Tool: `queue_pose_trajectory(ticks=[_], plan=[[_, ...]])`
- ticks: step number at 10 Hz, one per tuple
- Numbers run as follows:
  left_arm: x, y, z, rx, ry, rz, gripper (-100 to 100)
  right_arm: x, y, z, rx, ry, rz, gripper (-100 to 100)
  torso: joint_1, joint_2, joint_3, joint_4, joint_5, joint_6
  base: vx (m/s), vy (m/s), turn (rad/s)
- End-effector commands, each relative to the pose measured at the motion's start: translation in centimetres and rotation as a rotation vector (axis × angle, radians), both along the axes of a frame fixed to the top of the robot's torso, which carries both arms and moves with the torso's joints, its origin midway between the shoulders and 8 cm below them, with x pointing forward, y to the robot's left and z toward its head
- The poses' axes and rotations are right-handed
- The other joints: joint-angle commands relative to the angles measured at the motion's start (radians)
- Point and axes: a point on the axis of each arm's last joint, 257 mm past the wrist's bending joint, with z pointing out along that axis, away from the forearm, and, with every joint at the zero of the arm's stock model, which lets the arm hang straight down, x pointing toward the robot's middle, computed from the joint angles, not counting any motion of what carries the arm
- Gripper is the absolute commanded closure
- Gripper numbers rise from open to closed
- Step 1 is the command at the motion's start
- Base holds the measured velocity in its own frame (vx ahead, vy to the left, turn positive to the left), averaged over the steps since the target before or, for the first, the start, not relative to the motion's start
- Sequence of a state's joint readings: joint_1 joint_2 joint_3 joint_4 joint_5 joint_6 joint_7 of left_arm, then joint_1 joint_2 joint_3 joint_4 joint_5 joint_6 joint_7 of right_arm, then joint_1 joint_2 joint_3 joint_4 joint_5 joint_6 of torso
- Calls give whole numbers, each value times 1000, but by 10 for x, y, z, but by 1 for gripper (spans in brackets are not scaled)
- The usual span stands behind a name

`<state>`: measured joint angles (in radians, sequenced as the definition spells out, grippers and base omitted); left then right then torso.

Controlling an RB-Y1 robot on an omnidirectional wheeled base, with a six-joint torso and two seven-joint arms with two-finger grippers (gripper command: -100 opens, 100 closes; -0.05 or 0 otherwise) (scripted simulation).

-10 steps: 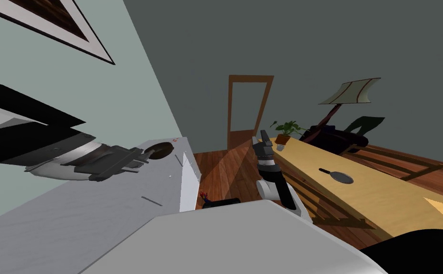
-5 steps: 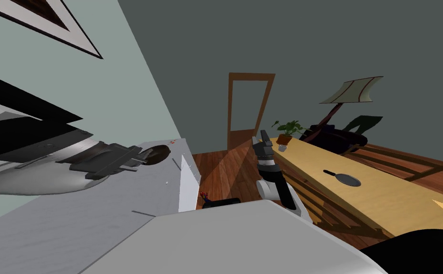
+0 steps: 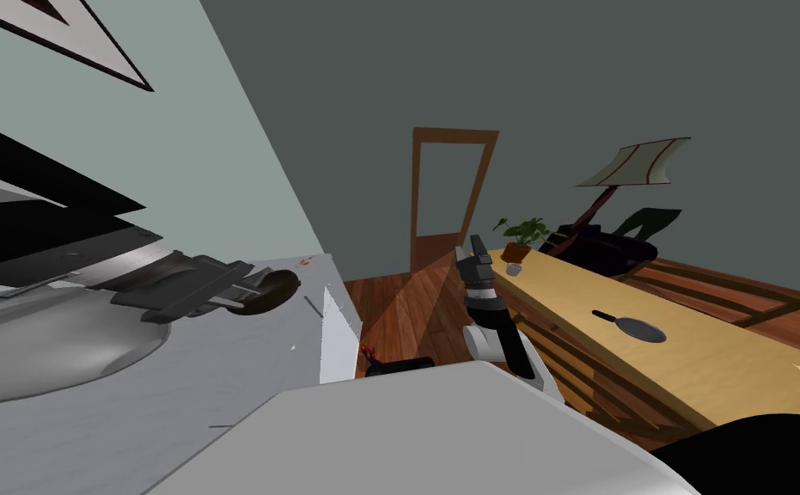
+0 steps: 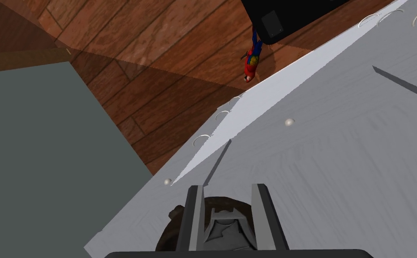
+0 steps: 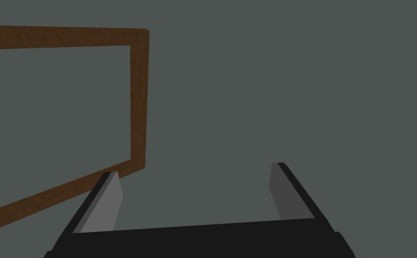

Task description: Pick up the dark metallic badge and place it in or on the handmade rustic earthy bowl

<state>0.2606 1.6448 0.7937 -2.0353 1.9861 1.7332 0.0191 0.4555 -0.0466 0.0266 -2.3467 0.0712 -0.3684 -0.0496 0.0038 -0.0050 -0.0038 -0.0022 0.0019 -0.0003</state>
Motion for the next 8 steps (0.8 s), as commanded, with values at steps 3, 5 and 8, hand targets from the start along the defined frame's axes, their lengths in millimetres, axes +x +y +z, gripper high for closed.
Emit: queue_pose_trajectory(ticks=[3,5,8], plan=[[-5,1,3,12,20,-15,100,0,0,0,0,0,0,0,-2,2,1,0,0,0,57,22,-2],[-5,1,3,12,20,-15,100,0,0,0,0,0,0,0,-3,3,2,1,-1,0,26,8,-1],[-9,2,4,22,35,-24,100,0,0,0,0,0,0,0,-3,5,3,1,-1,0,41,10,-5]])
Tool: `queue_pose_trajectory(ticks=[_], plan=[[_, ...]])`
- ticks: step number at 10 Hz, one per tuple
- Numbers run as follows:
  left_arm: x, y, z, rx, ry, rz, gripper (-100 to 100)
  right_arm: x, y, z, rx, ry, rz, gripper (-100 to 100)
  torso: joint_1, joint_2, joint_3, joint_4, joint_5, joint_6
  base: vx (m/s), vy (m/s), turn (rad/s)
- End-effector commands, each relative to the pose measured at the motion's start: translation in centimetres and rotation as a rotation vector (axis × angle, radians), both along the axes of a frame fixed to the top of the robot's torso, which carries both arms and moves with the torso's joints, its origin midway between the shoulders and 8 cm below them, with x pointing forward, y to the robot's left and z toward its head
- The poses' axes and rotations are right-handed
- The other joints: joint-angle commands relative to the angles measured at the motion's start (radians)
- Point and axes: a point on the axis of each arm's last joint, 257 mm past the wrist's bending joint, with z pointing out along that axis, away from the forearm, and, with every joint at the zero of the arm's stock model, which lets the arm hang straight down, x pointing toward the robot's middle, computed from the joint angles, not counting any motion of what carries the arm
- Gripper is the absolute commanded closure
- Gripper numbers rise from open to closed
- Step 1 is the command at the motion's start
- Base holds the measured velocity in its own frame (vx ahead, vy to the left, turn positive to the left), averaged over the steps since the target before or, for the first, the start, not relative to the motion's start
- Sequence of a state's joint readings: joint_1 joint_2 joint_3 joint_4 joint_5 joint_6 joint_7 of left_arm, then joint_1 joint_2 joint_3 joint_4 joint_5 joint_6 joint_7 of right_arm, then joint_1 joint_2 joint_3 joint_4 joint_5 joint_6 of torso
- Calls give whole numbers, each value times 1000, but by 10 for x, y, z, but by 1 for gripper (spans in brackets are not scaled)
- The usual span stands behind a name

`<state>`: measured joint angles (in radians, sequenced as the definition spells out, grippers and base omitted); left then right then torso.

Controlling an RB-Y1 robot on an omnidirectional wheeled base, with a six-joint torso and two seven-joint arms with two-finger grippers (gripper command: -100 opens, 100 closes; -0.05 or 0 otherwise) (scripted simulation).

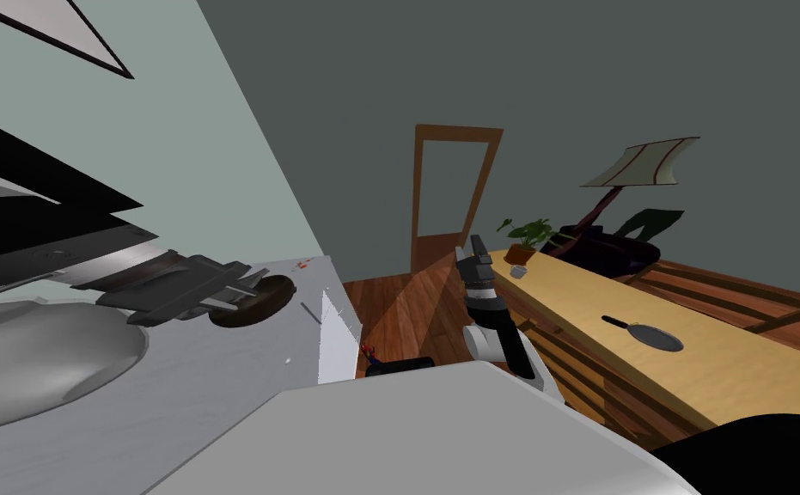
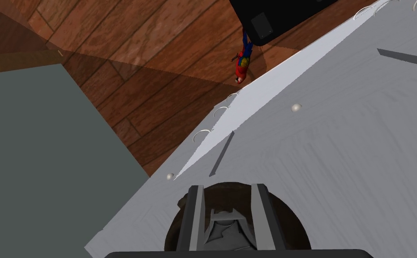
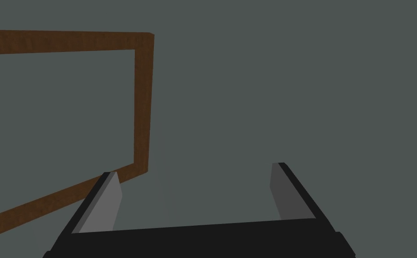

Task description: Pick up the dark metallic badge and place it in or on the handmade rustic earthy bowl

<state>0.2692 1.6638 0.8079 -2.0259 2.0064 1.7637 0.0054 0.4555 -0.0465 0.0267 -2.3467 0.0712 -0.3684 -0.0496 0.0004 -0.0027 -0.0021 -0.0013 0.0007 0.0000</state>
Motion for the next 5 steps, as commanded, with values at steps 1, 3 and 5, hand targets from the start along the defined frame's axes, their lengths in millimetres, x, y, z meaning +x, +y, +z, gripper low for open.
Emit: queue_pose_trajectory(ticks=[1,3,5], plan=[[-2,1,1,6,8,-5,100,0,0,0,0,0,0,0,0,0,0,0,0,0,76,41,-39],[-6,2,2,17,27,-14,100,0,0,0,0,0,0,0,3,0,0,0,1,1,50,40,-49],[-11,5,3,30,49,-22,100,0,0,0,0,0,0,0,0,1,0,0,0,0,42,11,7]])
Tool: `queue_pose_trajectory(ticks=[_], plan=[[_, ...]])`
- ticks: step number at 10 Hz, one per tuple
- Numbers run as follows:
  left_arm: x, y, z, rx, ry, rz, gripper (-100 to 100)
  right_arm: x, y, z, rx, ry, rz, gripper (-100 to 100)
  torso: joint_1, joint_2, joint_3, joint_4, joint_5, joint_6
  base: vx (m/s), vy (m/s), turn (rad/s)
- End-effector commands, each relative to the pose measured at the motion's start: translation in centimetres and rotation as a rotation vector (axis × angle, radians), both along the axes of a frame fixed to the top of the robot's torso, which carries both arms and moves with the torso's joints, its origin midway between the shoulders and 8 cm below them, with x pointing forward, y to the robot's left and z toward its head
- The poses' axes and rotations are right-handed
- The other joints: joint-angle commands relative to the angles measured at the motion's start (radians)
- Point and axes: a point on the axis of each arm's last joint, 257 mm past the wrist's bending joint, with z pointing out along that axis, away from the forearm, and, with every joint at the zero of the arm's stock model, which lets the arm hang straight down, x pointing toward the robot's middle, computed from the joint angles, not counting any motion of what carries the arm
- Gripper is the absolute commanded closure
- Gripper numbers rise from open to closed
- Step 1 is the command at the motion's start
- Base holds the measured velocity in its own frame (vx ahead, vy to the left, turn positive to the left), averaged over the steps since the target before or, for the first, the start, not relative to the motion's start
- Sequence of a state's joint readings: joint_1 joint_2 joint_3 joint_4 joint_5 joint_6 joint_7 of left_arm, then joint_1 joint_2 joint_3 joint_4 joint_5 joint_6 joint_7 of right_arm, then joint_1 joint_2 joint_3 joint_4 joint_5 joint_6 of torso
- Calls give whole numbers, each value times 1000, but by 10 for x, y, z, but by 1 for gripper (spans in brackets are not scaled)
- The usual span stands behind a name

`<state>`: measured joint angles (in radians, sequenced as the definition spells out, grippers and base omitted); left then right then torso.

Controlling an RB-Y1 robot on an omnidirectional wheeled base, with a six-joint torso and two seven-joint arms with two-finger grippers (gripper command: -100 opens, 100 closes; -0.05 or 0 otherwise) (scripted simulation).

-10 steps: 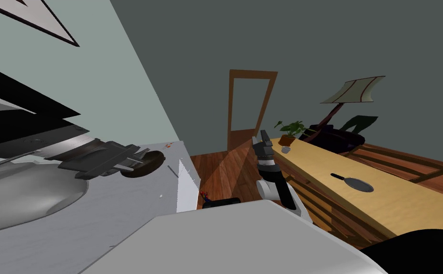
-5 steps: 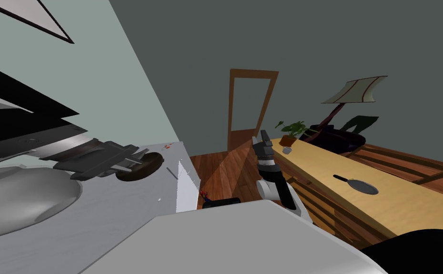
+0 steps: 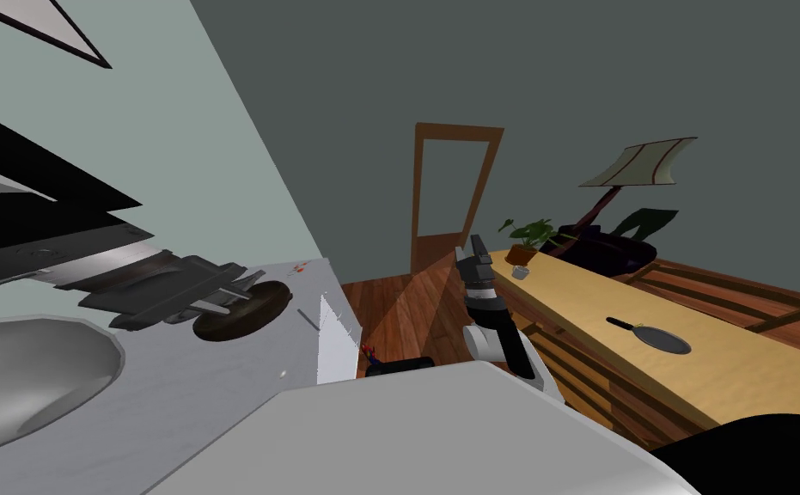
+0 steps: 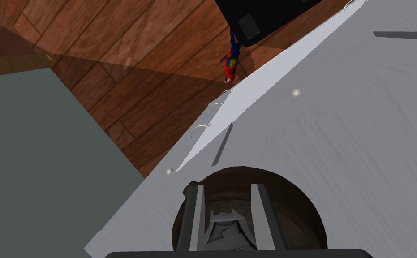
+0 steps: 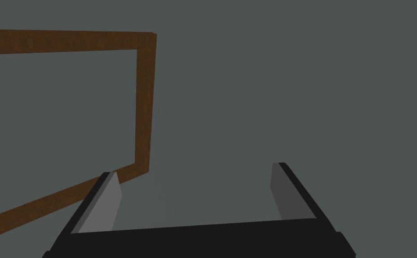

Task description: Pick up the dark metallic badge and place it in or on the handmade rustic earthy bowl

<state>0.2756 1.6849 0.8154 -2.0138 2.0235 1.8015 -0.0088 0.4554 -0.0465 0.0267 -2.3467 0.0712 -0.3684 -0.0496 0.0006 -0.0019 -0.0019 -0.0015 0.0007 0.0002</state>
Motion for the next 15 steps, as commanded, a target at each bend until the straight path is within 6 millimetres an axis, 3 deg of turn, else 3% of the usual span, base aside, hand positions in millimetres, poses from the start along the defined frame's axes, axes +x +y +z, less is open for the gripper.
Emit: queue_pose_trajectory(ticks=[1,7,12,13,14,15], plan=[[-3,1,1,8,12,-5,100,0,0,0,0,0,0,0,0,0,0,0,0,0,30,11,-3],[-16,7,2,39,65,-20,100,0,0,0,0,0,0,0,1,0,0,0,0,0,40,22,-13],[-44,23,5,104,174,-38,100,0,0,0,0,0,0,0,-1,2,1,0,-1,0,28,12,-5],[-40,21,4,95,158,-36,100,0,0,0,0,0,0,0,-1,1,0,0,-1,0,0,0,0],[-42,22,4,98,163,-37,-100,0,0,0,0,0,0,0,-2,2,1,0,-1,0,0,0,0],[-42,22,4,97,163,-36,-100,0,0,0,0,0,0,0,-2,3,1,0,-1,0,0,0,0]])
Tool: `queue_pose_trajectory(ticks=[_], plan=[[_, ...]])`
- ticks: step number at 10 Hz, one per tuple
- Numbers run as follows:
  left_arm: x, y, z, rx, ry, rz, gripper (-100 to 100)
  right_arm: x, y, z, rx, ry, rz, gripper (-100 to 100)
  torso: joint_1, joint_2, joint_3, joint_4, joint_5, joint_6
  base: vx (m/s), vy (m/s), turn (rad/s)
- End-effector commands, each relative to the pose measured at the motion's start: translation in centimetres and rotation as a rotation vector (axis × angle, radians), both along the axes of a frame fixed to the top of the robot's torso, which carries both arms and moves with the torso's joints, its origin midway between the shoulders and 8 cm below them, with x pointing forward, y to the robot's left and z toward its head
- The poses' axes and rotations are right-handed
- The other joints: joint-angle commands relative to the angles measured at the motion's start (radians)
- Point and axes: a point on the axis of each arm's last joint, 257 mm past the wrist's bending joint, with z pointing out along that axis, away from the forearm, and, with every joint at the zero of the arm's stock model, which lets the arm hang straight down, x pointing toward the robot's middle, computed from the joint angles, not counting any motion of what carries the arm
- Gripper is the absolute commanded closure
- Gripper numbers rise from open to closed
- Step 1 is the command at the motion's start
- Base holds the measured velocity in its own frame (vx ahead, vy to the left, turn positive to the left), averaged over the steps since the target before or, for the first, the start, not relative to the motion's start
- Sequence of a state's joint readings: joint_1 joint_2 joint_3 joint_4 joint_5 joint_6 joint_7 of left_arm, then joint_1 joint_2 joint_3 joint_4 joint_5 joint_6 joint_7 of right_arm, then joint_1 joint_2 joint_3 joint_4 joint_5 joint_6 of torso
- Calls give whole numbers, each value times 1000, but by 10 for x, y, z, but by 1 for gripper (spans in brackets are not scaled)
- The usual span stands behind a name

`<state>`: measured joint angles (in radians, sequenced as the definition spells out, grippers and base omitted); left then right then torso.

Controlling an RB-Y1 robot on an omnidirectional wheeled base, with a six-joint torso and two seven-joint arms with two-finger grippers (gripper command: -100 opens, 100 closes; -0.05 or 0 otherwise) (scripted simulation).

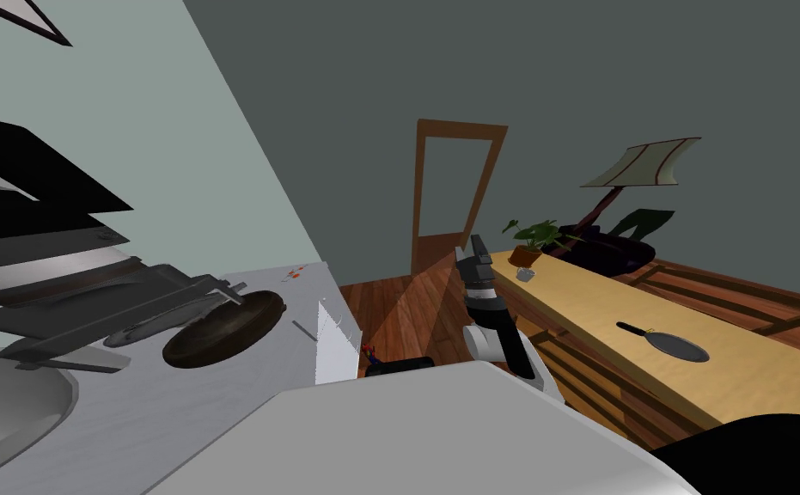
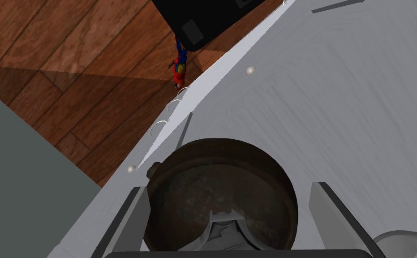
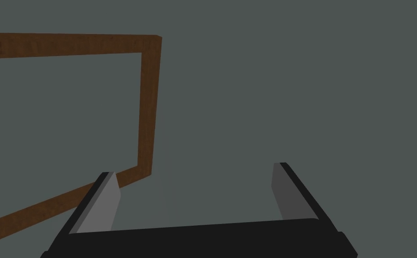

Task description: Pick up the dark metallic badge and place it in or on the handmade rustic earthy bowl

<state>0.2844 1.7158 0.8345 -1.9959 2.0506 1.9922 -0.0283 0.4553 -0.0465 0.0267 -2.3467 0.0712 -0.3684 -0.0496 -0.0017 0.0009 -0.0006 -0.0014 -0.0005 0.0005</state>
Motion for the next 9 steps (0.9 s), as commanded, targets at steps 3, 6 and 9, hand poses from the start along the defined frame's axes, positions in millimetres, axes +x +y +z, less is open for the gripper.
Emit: queue_pose_trajectory(ticks=[3,6,9], plan=[[0,0,0,0,0,0,-100,0,0,0,0,0,0,0,0,0,0,0,0,0,0,0,0],[-2,-12,17,-2,-3,-18,-100,0,0,0,0,0,0,0,0,-1,0,0,0,0,18,13,65],[-5,-25,34,-3,-3,-38,-100,0,0,0,0,0,0,0,0,-1,-1,0,0,0,22,18,39]])
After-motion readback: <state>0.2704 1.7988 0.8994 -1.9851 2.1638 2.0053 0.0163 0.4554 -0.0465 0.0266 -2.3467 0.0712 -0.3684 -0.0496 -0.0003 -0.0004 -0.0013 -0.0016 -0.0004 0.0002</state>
